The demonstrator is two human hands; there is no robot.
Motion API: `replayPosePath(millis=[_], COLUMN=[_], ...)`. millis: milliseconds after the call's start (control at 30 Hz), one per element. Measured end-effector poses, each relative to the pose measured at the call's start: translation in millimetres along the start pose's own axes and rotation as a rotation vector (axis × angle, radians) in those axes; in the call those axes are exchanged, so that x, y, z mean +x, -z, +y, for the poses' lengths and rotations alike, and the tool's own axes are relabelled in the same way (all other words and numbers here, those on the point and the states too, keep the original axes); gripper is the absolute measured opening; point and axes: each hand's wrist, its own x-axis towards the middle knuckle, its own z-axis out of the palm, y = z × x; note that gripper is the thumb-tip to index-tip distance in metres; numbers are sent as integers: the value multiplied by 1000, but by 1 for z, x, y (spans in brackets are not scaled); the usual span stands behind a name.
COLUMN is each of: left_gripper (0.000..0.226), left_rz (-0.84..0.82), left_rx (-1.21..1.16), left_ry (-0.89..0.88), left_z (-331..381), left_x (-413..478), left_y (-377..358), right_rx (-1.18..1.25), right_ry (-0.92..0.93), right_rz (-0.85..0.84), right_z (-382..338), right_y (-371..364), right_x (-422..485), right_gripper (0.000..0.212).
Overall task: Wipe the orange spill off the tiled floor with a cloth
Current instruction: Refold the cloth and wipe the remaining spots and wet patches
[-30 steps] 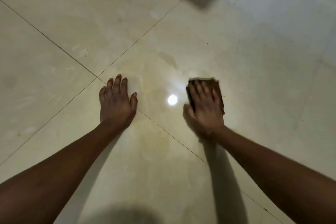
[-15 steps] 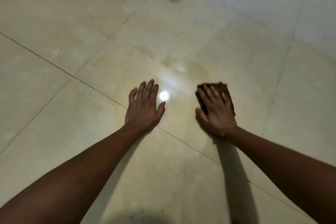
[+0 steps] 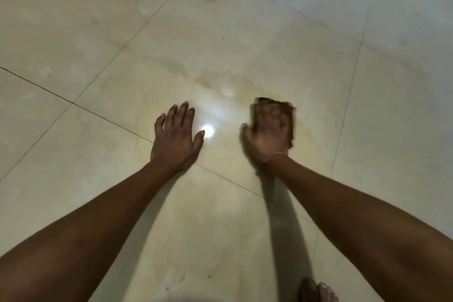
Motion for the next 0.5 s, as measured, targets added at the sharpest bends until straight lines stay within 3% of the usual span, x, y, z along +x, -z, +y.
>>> replayPosePath(millis=[67,167,233,267,333,367,433,500], left_gripper=[62,59,60,61,61,61,63,69], left_rz=[0,16,22,20,15,20,18,-26], left_rx=[-61,-61,-16,0,20,28,12,-23], left_ry=[-27,-6,10,4,-16,-22,-21,-19], left_z=[-2,-16,-30,-36,-45,-46,-47,-45], left_x=[0,-11,-24,-30,-35,-35,-33,-33], left_y=[3,17,21,20,16,13,12,16], right_rx=[31,48,16,10,39,24,55,78], right_ry=[232,416,341,212,-41,-57,156,466], right_rz=[2,-136,-104,-95,-37,-17,-7,-68], right_z=[-28,21,71,81,59,31,-32,-55], right_y=[-13,-8,3,8,11,7,-10,-28], right_x=[-41,-133,-128,-106,-47,-27,-33,-98], right_gripper=[70,70,70,70,71,71,71,73])
